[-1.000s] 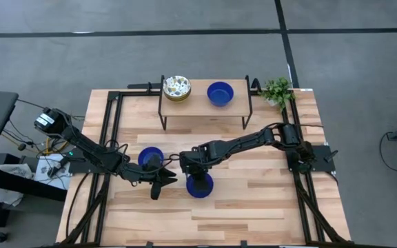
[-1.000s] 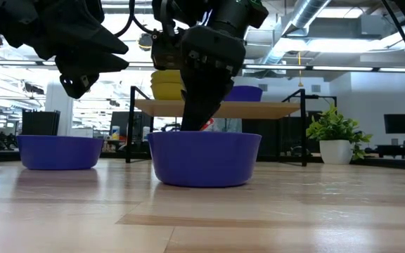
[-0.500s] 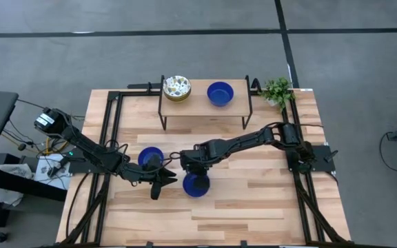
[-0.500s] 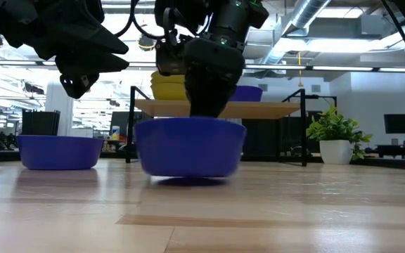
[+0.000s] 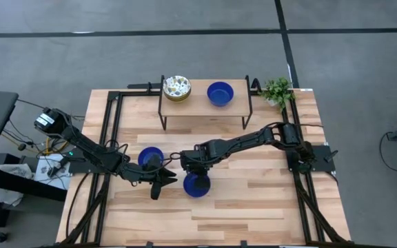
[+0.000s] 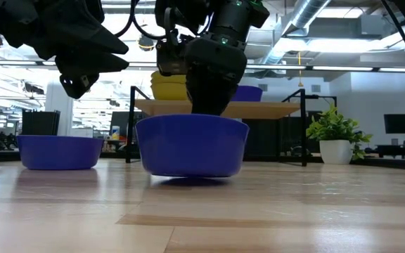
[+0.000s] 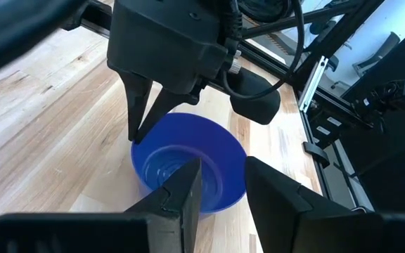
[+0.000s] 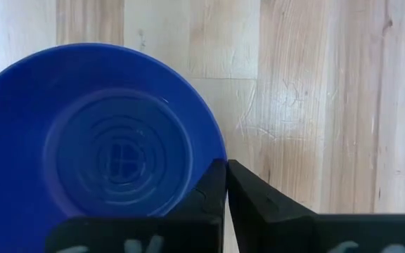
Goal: Pick & Place Mini bowls
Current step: Stack the right blue bowl on top of the blue bowl on the shelf
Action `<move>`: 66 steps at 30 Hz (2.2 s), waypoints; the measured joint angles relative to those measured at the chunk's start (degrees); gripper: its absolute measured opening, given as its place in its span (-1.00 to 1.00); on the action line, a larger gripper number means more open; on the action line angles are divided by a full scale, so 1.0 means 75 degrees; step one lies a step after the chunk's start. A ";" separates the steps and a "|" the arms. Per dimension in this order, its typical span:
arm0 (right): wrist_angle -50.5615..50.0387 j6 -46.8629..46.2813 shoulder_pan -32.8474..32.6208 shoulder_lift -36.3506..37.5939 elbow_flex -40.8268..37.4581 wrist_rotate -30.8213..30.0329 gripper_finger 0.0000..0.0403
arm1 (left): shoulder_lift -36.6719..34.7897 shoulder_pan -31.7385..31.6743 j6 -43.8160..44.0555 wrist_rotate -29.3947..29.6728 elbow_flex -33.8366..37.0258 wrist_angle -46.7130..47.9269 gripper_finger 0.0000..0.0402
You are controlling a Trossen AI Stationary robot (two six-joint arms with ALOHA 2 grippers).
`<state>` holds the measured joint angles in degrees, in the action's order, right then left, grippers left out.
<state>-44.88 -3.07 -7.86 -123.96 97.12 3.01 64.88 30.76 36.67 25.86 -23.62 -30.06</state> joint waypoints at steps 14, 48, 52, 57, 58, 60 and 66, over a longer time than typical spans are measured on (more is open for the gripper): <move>-0.0191 -0.0209 -0.0014 0.0015 0.0000 0.0019 -1.00 | 0.0000 0.0061 0.0180 -0.0002 0.0003 -0.0162 -0.46; -0.1398 -0.0268 0.0553 0.2388 -0.0003 0.0026 -1.00 | 0.0000 0.0213 0.0113 0.0001 0.0003 -0.0184 -0.46; -0.1651 -0.0458 0.0906 0.3009 0.0000 0.0022 -1.00 | 0.0000 0.0213 0.0119 0.0001 0.0003 -0.0204 -0.46; -0.1813 -0.0795 0.1484 0.3768 0.0000 -0.0063 -1.00 | 0.0000 0.0213 0.0123 0.0001 0.0003 -0.0235 -0.46; -0.1808 -0.0896 0.1605 0.3919 0.0000 -0.0163 -1.00 | 0.0000 0.0213 0.0139 0.0001 0.0003 -0.0235 -0.46; -0.1795 -0.1080 0.1872 0.4203 0.0000 -0.0469 -1.00 | 0.0000 0.0213 0.0145 0.0001 0.0003 -0.0241 -0.46; -0.1786 -0.1701 0.2804 0.4801 0.0000 -0.1382 -1.00 | 0.0000 0.0213 0.0148 0.0001 0.0003 -0.0274 -0.46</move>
<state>-58.28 -15.83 13.17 -87.96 97.12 -7.36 64.88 32.36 37.78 25.87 -23.59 -32.12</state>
